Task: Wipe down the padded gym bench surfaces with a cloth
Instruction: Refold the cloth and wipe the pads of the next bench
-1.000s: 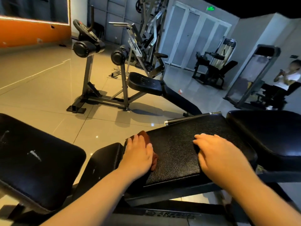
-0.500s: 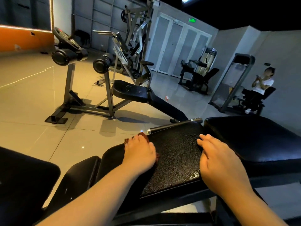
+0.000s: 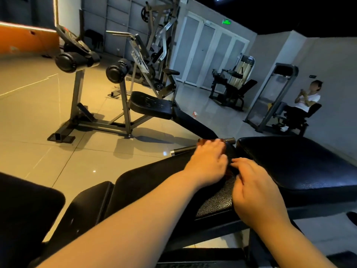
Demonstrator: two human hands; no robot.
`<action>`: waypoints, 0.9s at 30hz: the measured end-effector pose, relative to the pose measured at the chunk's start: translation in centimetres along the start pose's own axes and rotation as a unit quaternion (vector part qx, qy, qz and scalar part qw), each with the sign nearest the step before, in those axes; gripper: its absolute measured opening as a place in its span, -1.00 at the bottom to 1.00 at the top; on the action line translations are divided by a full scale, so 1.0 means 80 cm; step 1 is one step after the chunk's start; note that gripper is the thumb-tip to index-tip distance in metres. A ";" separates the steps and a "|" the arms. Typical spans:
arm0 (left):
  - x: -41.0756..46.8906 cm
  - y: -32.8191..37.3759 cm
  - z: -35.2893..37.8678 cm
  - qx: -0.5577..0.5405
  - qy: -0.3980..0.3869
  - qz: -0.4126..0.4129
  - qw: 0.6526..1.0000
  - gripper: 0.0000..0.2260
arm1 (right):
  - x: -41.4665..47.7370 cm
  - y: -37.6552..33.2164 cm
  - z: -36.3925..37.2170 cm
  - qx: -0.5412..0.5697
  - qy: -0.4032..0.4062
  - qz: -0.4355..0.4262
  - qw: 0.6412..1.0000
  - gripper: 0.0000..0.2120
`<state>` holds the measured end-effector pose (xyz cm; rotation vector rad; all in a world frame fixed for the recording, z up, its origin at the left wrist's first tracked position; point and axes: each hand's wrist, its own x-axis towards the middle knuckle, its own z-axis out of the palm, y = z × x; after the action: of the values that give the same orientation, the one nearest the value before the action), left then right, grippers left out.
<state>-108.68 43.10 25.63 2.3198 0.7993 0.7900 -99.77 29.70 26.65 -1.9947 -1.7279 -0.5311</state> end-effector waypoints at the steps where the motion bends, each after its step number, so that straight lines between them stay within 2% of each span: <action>1: -0.011 0.006 0.002 -0.019 0.001 0.037 0.999 -0.55 | 0.000 -0.001 -0.002 0.014 0.016 -0.002 1.000 -0.77; 4: -0.069 0.003 -0.005 -0.067 -0.011 0.128 0.989 -0.57 | 0.001 0.004 -0.006 0.039 0.044 0.007 0.998 -0.83; 6: -0.119 -0.015 -0.009 -0.046 0.003 0.131 0.990 -0.57 | 0.002 0.003 -0.003 0.023 0.050 0.001 0.998 -0.73; 8: -0.161 -0.045 -0.012 -0.024 0.037 0.068 0.997 -0.57 | 0.000 0.002 0.001 -0.003 0.038 0.002 0.999 -0.63; 11: -0.193 -0.106 -0.020 -0.045 0.101 -0.125 0.986 -0.59 | -0.002 -0.011 0.002 -0.049 0.014 0.013 0.999 -0.51; 13: -0.205 -0.120 -0.023 -0.041 0.129 -0.194 0.972 -0.55 | -0.005 -0.028 0.003 -0.084 0.002 0.013 0.996 -0.54; 15: -0.227 -0.104 -0.012 -0.038 0.127 -0.180 0.975 -0.50 | -0.020 -0.063 0.016 -0.111 -0.034 -0.026 0.993 -0.67; 17: -0.255 -0.085 -0.005 -0.027 0.110 -0.134 0.984 -0.48 | -0.037 -0.102 0.045 -0.130 -0.092 -0.100 0.982 -0.60; 19: -0.264 -0.102 -0.007 -0.005 0.099 -0.115 0.988 -0.50 | -0.042 -0.125 0.072 -0.125 -0.122 -0.164 0.971 -0.57; 23: -0.251 -0.151 -0.028 -0.058 0.149 -0.215 0.963 -0.55 | -0.029 -0.152 0.107 -0.134 -0.145 -0.163 0.967 -0.65; 25: -0.263 -0.152 -0.024 -0.061 0.162 -0.206 0.963 -0.56 | -0.027 -0.179 0.121 -0.117 -0.177 -0.165 0.963 -0.65; 27: -0.296 -0.156 -0.017 -0.031 0.160 -0.181 0.970 -0.55 | -0.028 -0.207 0.137 -0.111 -0.199 -0.205 0.952 -0.67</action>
<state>-129.33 35.78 10.20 1.9314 1.2751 1.0141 -116.52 36.02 17.68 -1.9947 -2.4592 -0.4951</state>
